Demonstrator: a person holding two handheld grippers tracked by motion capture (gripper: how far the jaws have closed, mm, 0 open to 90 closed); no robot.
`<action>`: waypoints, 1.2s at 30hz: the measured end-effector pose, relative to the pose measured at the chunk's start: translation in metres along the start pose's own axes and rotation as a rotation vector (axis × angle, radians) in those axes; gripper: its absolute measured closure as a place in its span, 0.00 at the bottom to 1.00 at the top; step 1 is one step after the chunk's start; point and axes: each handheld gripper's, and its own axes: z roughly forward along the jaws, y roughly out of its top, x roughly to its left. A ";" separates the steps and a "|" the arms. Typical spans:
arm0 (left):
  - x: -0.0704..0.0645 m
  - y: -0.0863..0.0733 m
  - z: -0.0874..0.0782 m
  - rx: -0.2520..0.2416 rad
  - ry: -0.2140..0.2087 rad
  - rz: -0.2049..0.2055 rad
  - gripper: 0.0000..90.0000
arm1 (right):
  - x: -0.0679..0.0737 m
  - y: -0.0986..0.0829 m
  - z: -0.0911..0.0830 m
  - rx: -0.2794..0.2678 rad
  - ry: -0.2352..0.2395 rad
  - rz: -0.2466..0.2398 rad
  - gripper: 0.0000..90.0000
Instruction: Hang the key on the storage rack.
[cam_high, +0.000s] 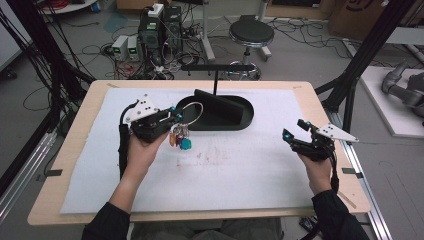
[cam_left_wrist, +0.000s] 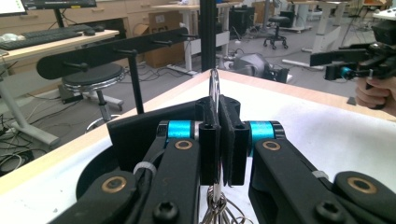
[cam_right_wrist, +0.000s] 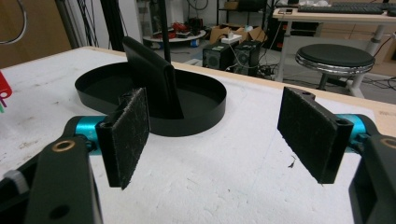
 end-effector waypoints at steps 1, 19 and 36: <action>0.001 0.001 0.001 0.001 0.003 -0.004 0.96 | 0.000 0.000 0.000 0.000 -0.002 0.002 0.28; 0.027 0.024 0.014 -0.021 0.080 -0.009 0.96 | -0.003 0.000 -0.002 -0.004 -0.003 0.007 0.28; 0.049 0.025 0.039 -0.018 0.130 -0.053 0.96 | -0.005 -0.001 -0.002 -0.007 -0.003 0.012 0.28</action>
